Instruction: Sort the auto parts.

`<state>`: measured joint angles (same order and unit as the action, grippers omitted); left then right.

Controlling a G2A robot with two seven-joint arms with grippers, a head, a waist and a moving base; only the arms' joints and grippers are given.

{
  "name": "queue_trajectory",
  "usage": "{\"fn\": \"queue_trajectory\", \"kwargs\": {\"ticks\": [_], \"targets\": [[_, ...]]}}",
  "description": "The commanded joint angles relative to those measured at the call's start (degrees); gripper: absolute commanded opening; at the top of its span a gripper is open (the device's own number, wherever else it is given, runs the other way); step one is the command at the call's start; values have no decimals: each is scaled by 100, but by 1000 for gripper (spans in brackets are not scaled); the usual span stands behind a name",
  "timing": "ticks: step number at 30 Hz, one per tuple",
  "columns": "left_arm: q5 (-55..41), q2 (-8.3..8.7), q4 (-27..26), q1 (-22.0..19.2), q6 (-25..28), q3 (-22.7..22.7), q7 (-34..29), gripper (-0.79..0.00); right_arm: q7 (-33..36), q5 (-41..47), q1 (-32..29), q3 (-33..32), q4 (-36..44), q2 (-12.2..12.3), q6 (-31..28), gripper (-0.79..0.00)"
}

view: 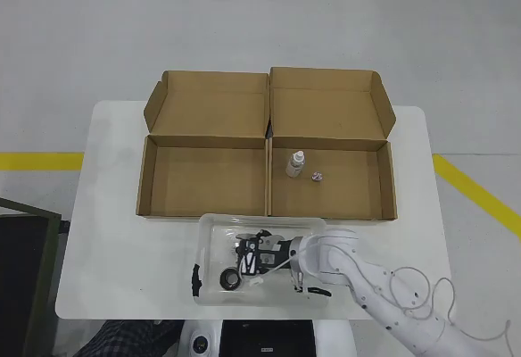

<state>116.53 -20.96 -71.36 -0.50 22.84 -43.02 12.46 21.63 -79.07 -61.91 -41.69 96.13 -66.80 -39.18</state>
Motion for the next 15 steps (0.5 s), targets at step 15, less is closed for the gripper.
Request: {"fn": "queue_trajectory", "kwargs": {"ticks": [15], "targets": [[0,0,0,0,0,0,0,0,-140,155,164,112,-391,-119,-3,-486]]}}
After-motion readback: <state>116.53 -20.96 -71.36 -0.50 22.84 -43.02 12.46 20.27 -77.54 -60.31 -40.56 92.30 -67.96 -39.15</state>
